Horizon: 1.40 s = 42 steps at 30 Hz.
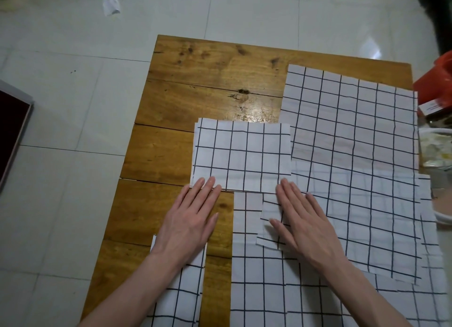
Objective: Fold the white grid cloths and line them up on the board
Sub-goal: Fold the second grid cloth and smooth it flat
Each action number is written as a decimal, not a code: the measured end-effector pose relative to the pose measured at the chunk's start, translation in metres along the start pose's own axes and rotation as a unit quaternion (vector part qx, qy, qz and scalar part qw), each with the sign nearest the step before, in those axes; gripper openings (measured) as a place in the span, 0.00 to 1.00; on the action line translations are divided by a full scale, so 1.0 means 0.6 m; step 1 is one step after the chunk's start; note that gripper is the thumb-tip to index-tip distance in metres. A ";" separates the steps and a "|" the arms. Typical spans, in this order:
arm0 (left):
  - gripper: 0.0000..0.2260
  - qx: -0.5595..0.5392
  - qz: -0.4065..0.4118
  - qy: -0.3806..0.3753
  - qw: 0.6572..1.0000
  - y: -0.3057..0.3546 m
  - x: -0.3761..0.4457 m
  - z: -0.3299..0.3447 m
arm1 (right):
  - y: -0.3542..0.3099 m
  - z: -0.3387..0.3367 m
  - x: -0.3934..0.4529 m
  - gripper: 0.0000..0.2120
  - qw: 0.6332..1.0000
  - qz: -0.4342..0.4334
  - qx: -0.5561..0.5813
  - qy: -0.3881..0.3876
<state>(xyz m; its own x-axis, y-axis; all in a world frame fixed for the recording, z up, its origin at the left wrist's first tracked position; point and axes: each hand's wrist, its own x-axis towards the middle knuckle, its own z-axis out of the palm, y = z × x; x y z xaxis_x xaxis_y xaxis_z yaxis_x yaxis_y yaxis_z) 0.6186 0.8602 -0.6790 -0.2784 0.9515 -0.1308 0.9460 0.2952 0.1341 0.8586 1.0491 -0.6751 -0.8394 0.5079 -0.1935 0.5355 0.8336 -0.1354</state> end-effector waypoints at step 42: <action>0.27 0.046 0.052 -0.009 0.998 0.019 -0.001 -0.015 | -0.030 -0.008 0.023 0.24 0.995 -0.051 -0.030 0.084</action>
<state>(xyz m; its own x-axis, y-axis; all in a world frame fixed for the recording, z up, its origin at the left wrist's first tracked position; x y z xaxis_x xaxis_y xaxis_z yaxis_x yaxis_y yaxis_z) 0.6283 0.8636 -0.6684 -0.1764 0.9744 -0.1391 0.9809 0.1859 0.0580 0.8371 1.0422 -0.6704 -0.8951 0.4455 -0.0154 0.4451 0.8913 -0.0863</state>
